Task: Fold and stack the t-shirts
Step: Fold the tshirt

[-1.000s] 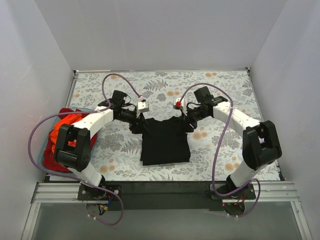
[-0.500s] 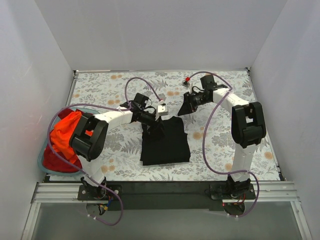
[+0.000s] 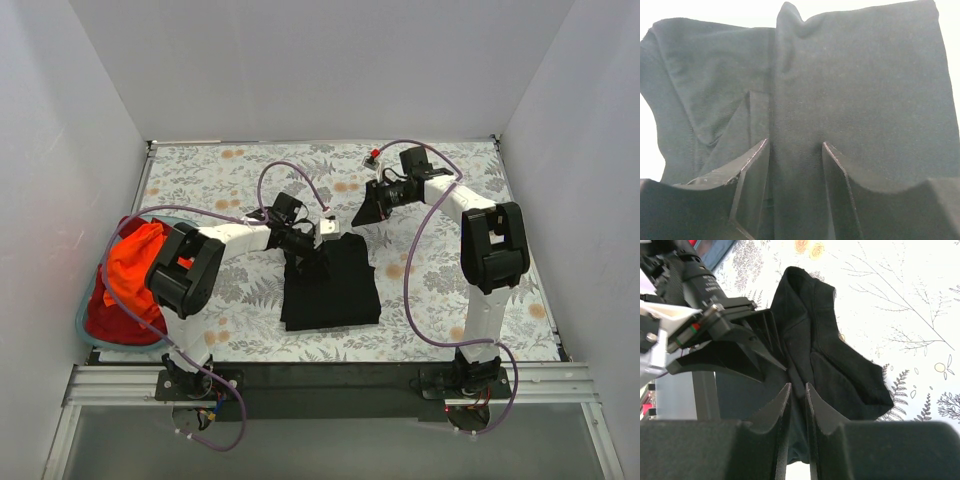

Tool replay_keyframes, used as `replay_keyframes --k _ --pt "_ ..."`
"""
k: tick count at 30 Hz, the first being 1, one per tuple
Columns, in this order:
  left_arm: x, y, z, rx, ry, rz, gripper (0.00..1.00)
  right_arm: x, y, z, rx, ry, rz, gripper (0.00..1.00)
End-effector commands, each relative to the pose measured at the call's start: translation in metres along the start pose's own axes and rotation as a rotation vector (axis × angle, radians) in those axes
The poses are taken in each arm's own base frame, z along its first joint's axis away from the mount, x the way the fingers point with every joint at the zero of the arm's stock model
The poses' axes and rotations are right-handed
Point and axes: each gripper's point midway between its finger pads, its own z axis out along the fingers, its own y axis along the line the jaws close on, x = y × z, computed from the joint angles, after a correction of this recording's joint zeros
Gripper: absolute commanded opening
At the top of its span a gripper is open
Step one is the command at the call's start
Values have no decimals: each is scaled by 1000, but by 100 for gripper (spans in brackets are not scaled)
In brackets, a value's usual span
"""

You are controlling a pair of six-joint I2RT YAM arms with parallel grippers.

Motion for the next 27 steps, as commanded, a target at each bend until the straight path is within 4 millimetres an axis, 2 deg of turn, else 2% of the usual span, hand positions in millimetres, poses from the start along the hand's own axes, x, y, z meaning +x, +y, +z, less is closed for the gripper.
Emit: replay_keyframes --k 1,5,6,10,11,16,18,19,22,23,27 --pt "3 1 4 -7 8 40 45 -1 7 1 -35 -11 -18 23" --pt "4 -3 6 8 7 42 36 3 7 1 -35 -6 -15 23" --pt "3 -3 5 10 3 46 26 3 7 1 -36 -6 -15 23" --pt "-5 -6 3 3 -13 67 11 3 7 2 -44 -7 -13 23" --pt "-15 -5 -1 -15 -31 98 10 3 6 3 -53 -8 -7 23" --pt "-20 -13 -10 -92 -29 212 5 2 12 14 -95 3 -3 23" --pt "-31 -16 -16 -128 -43 287 0 5 15 19 -118 11 0 22" --pt "-23 -20 -16 -133 -30 302 0 7 19 24 -134 21 -3 22" --pt "-30 -27 -19 -158 -39 387 0 12 25 37 -176 43 -3 22" --pt "-25 -30 -18 -157 -30 403 0 11 26 42 -190 47 -17 22" --pt "-27 -38 -19 -169 -37 474 0 15 37 62 -260 77 -30 21"
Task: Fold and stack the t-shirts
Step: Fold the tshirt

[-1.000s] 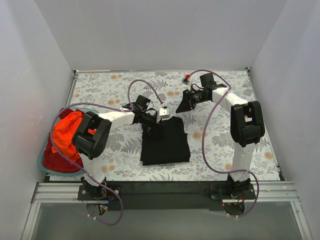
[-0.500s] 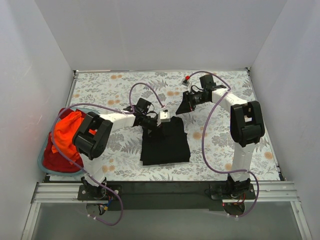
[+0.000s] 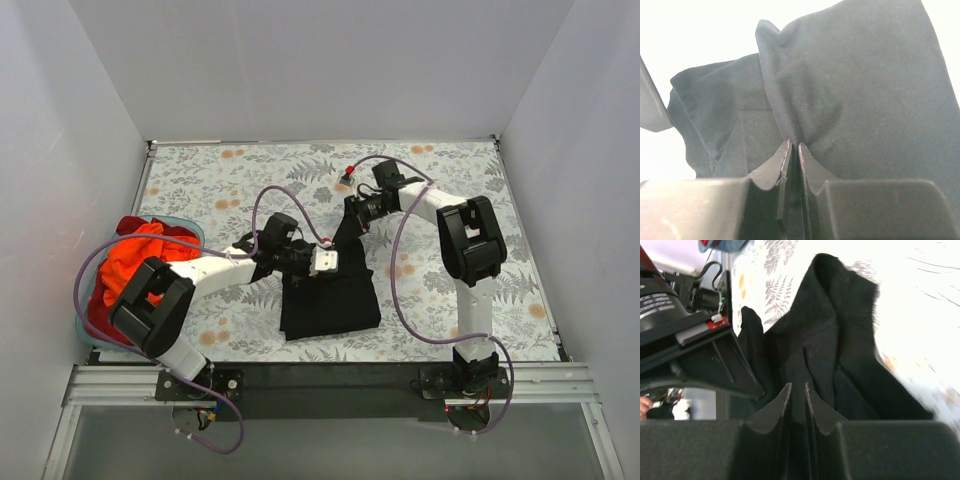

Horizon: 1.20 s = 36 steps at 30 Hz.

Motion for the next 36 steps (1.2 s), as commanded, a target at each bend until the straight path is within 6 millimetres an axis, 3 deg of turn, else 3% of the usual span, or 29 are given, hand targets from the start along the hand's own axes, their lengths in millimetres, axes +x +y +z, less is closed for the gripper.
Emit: replay_keyframes --k 1,7,10,16,19,24,32,36 --pt "-15 5 -6 -48 -26 129 0 -9 13 18 -97 5 -62 21" --pt "-29 8 -14 -109 -71 213 0 12 5 44 -166 51 -28 21" --pt "-39 9 -21 -140 -100 258 0 31 -11 53 -178 73 20 21" --pt "-59 21 -34 -234 -140 361 0 52 -20 58 -195 91 64 20" --pt "-67 37 -39 -307 -146 394 0 61 -18 58 -195 101 73 20" --pt "-67 57 -40 -352 -133 406 0 70 -15 57 -197 108 84 20" --pt "-50 94 -47 -459 -109 436 0 74 -6 53 -202 109 83 20" --pt "-49 94 -45 -490 -135 463 0 76 -5 54 -202 114 91 20"
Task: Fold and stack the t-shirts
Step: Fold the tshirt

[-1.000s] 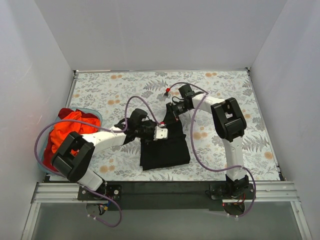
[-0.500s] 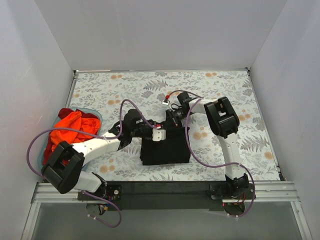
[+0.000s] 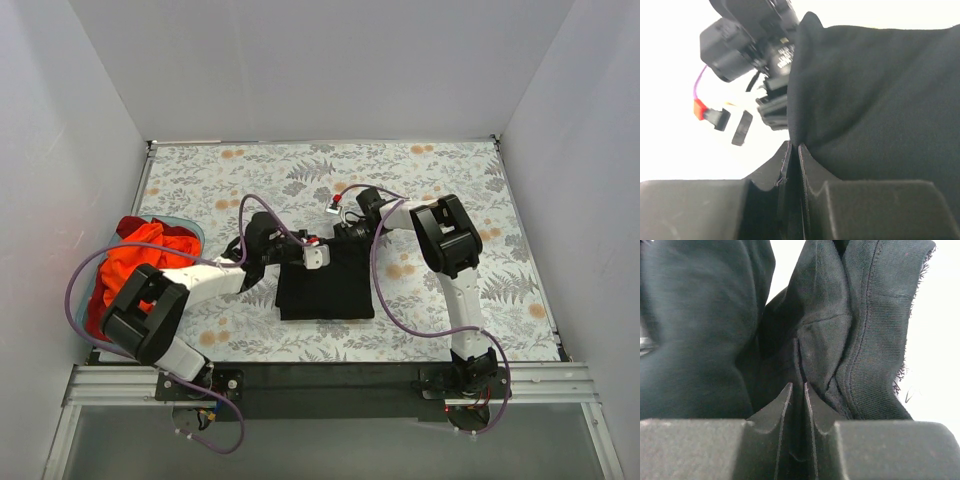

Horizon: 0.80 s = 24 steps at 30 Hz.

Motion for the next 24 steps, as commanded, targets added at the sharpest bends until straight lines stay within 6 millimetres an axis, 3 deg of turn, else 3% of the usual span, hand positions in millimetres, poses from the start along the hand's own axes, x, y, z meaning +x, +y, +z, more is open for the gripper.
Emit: replay_keyframes --k 1,11,18,20,24 --pt "-20 29 -2 -111 -72 103 0 10 5 1 7 20 30 21" --pt "-31 -6 -19 -43 -145 159 0 -37 29 -14 81 5 -111 24" --pt "-34 -9 -22 -35 -152 153 0 -58 42 -22 127 9 -215 25" --pt "-33 -9 -22 -37 -150 151 0 -63 38 -25 154 11 -241 25" --pt "-33 -9 -21 -41 -151 159 0 -66 9 -27 197 19 -241 24"
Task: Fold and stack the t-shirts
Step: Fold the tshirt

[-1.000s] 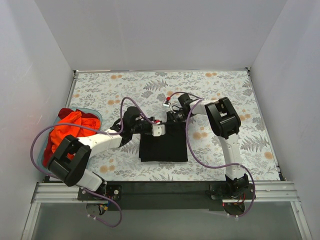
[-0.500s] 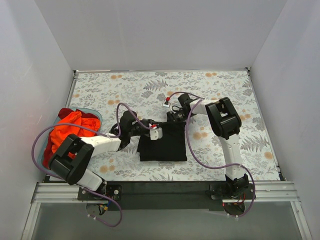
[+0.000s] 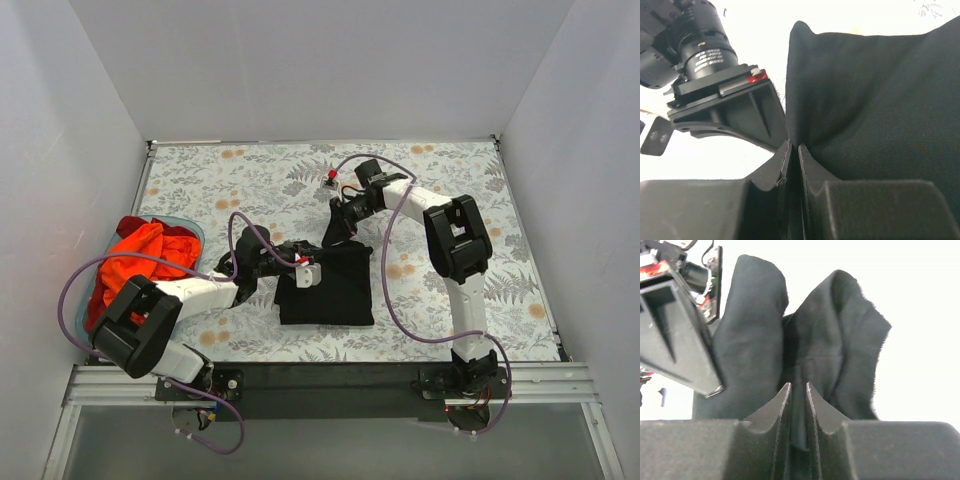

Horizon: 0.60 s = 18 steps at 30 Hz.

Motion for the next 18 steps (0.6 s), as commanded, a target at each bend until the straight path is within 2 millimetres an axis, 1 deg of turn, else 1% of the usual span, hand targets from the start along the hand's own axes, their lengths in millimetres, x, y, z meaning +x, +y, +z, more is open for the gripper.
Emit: replay_keyframes --k 1,2,3,6,8,11,13,14,16,17,18 --pt "-15 14 -4 -38 -43 65 0 -2 -21 -2 42 10 -23 24" --pt "-15 15 -3 -41 -43 63 0 1 -24 1 37 16 -17 24" --pt "-14 16 -2 -42 -40 61 0 10 -31 5 30 25 10 23" --pt "-10 25 1 -73 -24 56 0 30 -37 12 10 46 48 23" --pt "-6 31 5 -86 -13 49 0 45 -36 17 -1 68 61 22" --pt "-1 34 9 -95 -14 55 0 58 -30 20 -15 84 71 22" --pt "2 38 11 -101 -12 63 0 60 -28 20 -17 86 67 22" --pt "8 35 12 -98 -1 60 0 61 -28 20 -17 87 68 22" --pt "15 40 13 -123 14 76 0 60 -27 20 -17 87 65 22" --pt "21 38 14 -127 23 75 0 61 -26 19 -18 88 66 22" --pt "23 43 14 -147 25 85 0 61 -26 19 -17 87 63 22"
